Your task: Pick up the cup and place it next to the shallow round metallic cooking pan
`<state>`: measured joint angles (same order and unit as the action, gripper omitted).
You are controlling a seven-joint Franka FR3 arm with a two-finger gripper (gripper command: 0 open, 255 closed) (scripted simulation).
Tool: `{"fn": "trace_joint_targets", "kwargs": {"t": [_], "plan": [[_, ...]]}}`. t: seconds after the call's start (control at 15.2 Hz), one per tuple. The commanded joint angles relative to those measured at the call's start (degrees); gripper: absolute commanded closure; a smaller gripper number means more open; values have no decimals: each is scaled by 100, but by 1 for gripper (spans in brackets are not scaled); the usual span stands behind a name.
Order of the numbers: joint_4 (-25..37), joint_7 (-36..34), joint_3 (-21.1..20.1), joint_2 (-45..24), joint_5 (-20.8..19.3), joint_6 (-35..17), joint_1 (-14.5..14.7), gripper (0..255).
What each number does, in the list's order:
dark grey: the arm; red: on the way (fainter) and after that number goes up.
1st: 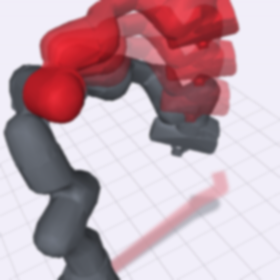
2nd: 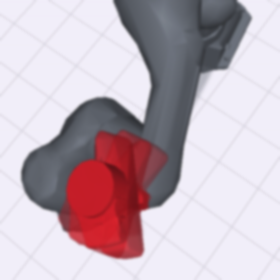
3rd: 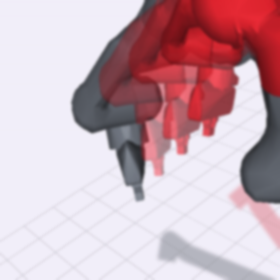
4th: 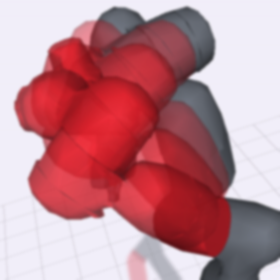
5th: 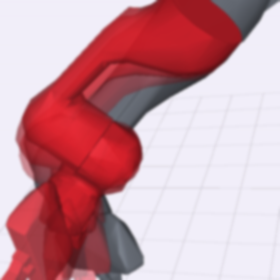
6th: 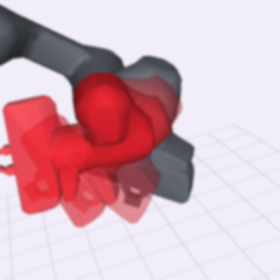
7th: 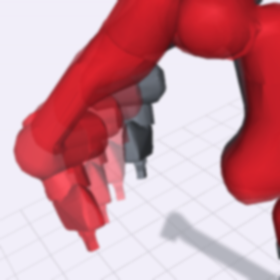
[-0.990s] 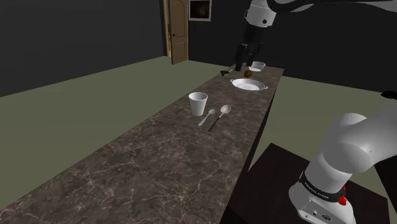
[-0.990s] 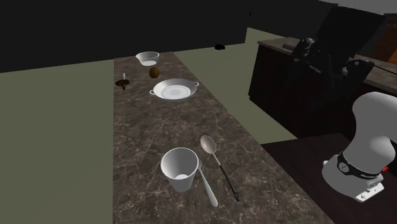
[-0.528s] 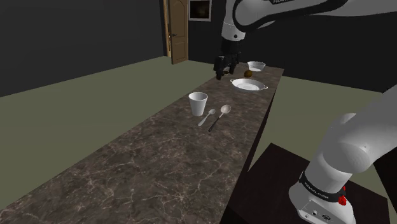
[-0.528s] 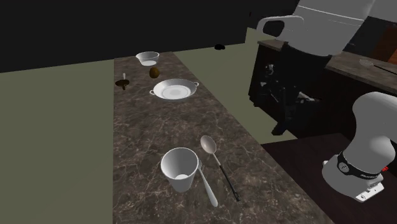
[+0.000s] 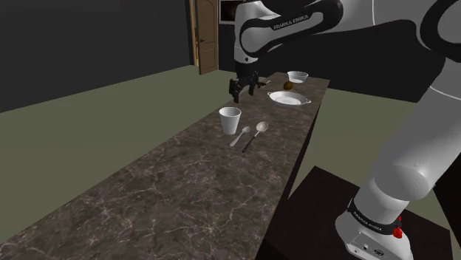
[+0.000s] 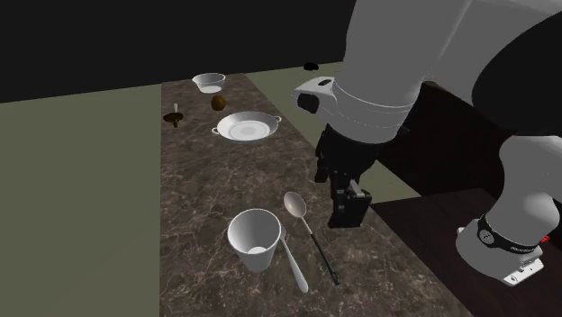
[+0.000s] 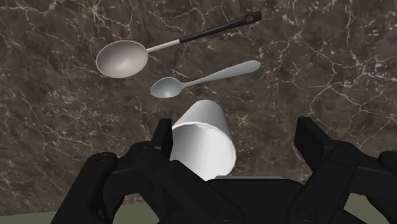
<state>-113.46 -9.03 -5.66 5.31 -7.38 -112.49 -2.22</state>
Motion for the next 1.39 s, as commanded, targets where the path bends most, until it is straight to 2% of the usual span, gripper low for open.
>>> {"fn": "trace_joint_targets", "kwargs": {"t": [0.0,0.4,0.73,1.32], "plan": [[328,-162,-44,-519,-121,-90,14,0],[1486,-488,-40,-1944,-450,-57,96,0],[2732,-655,38,-3204,-657,168,215,0],[2434,-697,81,-3395,-709,-320,168,0]]}}
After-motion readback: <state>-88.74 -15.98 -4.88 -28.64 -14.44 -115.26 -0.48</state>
